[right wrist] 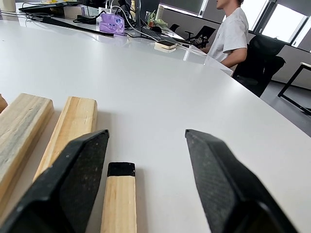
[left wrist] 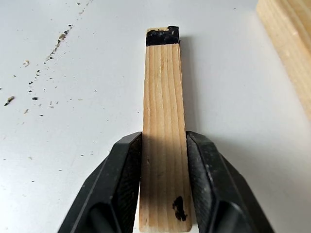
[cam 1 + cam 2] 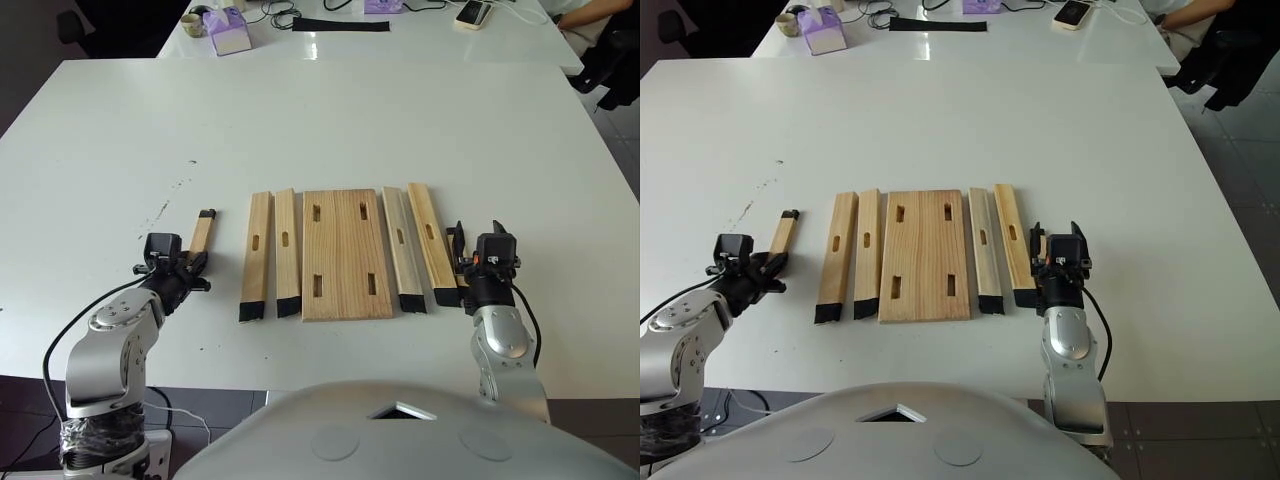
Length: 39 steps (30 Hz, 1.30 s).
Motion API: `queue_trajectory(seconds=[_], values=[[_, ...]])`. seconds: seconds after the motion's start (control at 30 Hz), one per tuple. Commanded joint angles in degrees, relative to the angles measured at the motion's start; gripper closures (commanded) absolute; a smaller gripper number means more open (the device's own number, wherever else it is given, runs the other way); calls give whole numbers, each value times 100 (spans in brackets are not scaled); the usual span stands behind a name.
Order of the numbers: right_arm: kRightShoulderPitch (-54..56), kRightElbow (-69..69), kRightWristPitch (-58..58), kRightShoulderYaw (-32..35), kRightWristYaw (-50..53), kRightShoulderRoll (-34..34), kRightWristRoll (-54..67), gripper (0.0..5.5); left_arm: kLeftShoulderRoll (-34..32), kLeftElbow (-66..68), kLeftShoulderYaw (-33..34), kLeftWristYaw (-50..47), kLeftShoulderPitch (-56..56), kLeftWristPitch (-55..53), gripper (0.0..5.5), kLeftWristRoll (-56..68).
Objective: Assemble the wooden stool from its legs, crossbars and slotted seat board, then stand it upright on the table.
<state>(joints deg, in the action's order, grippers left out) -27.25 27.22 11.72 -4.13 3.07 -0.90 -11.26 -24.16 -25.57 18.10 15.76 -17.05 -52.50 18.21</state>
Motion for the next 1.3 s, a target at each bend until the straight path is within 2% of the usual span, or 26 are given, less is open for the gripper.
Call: queue_trajectory(seconds=[0.03,0.13,0.23,0.3,0.43,0.6,0.7,0.77,0.97,1.17,1.3], values=[[208,72,-29,309,-142,-333,-17,259,-32,-103,168,392,874,462,418,463],[610,-23,21,936,-497,-823,342,259,-304,-73,405,627,2069,924,418,786],[1197,64,756,1449,-1386,-1205,1547,259,-617,-497,339,1303,2888,1005,418,1493],[1455,562,1625,1656,-2269,-1496,3177,259,-816,-818,256,1889,3126,887,418,2227],[2020,1357,2839,1904,-3243,-2283,5992,259,-802,-1275,-32,2547,3169,719,418,3469],[3061,1111,3551,1890,-3809,-3097,7719,259,-532,-1504,-470,2623,3052,550,418,4516],[3895,797,3881,1842,-3771,-3412,8776,208,-688,-1591,-756,2976,2700,491,418,4762],[4221,650,4038,1742,-3688,-3559,9242,179,-811,-1637,-933,3144,2559,482,418,4785],[4409,651,4237,1553,-3598,-3908,10129,179,-982,-1632,-1204,3216,2557,612,418,4815],[4165,852,4202,1446,-3820,-4162,9803,179,-1070,-1613,-1291,3025,2593,598,418,4878],[4199,892,4163,1475,-3890,-4293,9751,179,-1397,-1640,-1348,3324,2416,658,418,4560]])
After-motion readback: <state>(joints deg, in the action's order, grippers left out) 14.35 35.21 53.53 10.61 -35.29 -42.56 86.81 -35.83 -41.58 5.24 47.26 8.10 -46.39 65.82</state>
